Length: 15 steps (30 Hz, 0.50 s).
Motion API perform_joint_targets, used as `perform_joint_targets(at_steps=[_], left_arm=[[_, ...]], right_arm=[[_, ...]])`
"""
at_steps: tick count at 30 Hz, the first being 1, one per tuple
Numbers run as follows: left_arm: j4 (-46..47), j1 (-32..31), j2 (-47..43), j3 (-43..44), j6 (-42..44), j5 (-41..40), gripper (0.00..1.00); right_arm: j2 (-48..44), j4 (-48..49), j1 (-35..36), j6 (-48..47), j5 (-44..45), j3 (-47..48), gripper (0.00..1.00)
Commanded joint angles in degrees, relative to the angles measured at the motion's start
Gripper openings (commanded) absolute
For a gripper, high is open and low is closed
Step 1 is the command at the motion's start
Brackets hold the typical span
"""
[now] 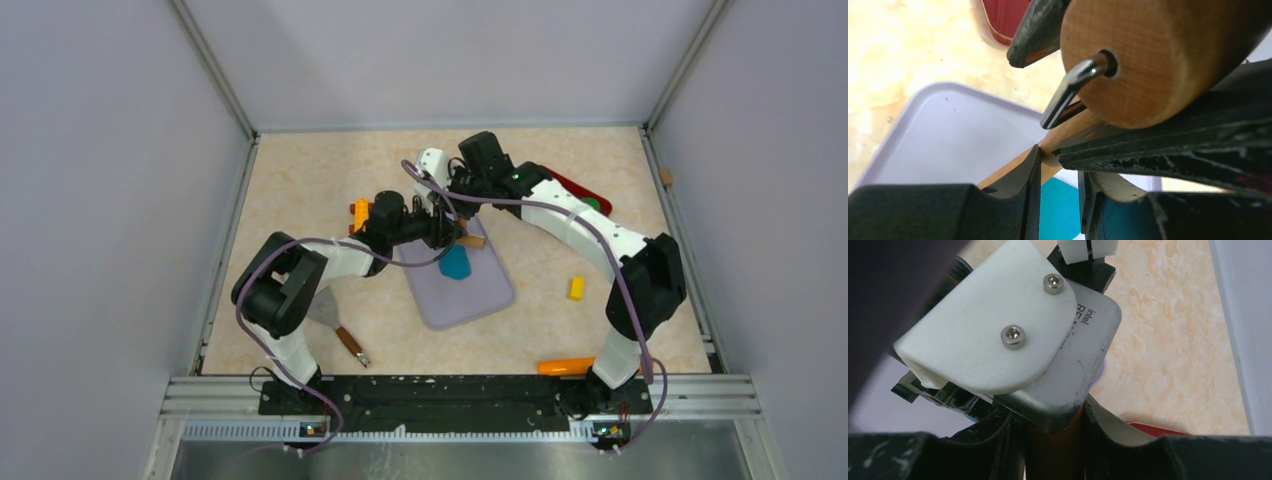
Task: Roll out the dumpling wrappers from the dough
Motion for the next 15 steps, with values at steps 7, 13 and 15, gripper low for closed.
perform_joint_targets(at_steps=[7, 13, 15], left_arm=[[3.0, 1.0, 2.3, -1.4, -6.3, -5.4, 0.0], [3.5, 1.0, 3.5, -5.7, -7.8, -4.6, 0.0], [2.7, 1.0, 3.9, -6.7, -8.1, -3.9, 0.0]], right_arm=[[0.4, -2.3, 3.4, 1.5, -8.5, -6.4, 0.0], [1.8, -0.6, 3.5, 1.3, -9.5, -10.2, 0.0], [2.0, -0.5, 3.5, 1.3, -9.7, -11.1, 0.0]])
